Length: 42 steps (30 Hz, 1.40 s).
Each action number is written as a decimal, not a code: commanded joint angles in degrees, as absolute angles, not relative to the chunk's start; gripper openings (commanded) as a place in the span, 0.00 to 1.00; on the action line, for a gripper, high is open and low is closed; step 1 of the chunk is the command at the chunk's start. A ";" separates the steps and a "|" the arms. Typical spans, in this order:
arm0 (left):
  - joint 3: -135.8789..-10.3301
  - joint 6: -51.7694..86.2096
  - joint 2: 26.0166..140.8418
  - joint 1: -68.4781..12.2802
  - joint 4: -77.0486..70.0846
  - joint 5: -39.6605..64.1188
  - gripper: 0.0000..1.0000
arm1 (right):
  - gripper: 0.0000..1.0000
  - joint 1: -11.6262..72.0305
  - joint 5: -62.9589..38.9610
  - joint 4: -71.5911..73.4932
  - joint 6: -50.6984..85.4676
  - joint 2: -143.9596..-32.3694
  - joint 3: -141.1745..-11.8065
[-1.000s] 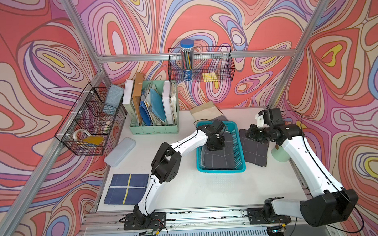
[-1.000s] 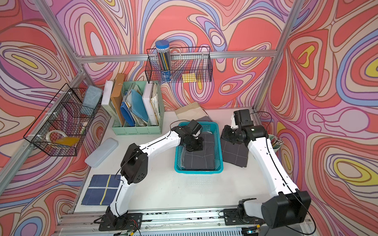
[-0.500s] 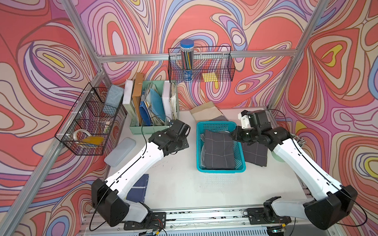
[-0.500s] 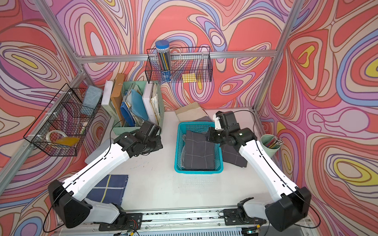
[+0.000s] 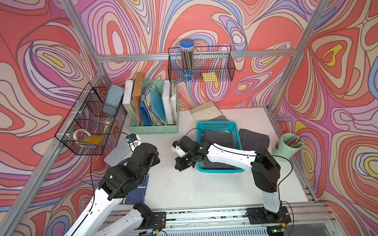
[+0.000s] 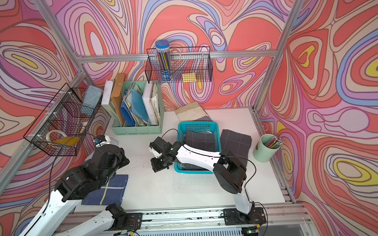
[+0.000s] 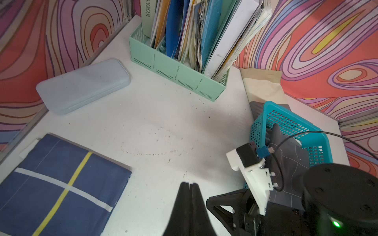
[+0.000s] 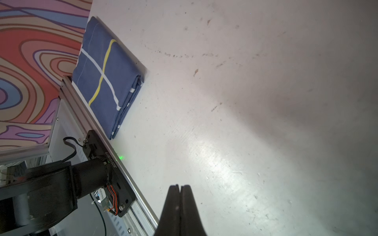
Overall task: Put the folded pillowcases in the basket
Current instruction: Move the pillowcase to the center of the board.
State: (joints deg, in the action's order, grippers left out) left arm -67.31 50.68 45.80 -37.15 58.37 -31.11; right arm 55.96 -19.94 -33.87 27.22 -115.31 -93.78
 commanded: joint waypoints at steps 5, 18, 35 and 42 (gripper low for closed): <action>-67.01 43.10 43.12 -37.35 58.61 -36.12 0.00 | 0.00 60.36 -32.72 -35.84 21.57 -130.11 -111.85; -63.40 41.66 40.77 -37.35 55.99 -34.90 0.00 | 0.00 64.51 -33.64 -28.09 24.20 -143.93 -126.61; -62.94 44.52 40.61 -37.38 57.30 -31.92 0.00 | 0.00 64.43 -16.77 -46.36 28.38 -164.88 -150.15; -62.66 44.64 40.99 -37.40 55.84 -30.45 0.00 | 0.00 63.11 5.62 -54.67 31.98 -153.65 -137.35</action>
State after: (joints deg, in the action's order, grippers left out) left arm -63.26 44.01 40.97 -37.15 56.60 -31.46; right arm 64.79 -10.35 -43.64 29.71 -155.89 -143.74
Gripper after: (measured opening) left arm 0.055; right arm 0.045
